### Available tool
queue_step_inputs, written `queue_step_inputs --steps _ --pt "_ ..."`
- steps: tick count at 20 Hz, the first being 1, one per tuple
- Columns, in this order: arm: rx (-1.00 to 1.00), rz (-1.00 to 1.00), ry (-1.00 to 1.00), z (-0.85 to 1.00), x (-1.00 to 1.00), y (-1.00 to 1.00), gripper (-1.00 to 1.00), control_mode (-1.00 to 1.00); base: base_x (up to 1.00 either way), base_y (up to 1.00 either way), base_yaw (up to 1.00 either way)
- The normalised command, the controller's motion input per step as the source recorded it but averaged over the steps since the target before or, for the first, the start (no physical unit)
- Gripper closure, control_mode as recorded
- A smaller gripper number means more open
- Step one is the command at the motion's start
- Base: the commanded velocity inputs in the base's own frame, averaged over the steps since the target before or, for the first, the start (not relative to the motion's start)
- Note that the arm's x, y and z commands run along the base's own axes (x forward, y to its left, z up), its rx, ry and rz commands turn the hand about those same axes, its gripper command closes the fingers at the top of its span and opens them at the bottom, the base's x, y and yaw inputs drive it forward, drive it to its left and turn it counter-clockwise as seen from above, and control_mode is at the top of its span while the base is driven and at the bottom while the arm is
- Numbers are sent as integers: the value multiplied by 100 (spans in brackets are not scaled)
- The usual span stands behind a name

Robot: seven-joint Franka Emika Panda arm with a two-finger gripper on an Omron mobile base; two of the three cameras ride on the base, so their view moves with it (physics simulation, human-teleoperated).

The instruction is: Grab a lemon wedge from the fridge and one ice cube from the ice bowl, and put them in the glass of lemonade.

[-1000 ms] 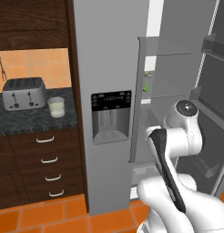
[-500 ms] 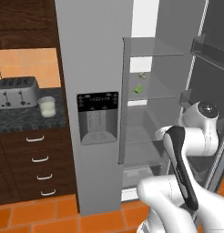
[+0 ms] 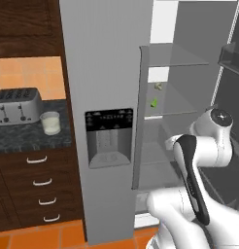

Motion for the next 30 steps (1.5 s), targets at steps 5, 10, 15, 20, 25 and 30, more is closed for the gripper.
queue_step_inputs --steps 5,10,15,20,25,30 --pt "0 0 0 0 0 0 -100 100 75 -47 0" --pt "0 0 0 0 0 0 -100 100 22 -49 -2" --pt "0 0 0 0 0 0 -100 100 53 0 -8" --pt "0 0 0 0 0 0 -100 100 67 0 -10" --pt "0 0 0 0 0 0 -100 100 19 0 -2" --pt "0 0 0 0 0 0 -100 100 -5 14 -3"
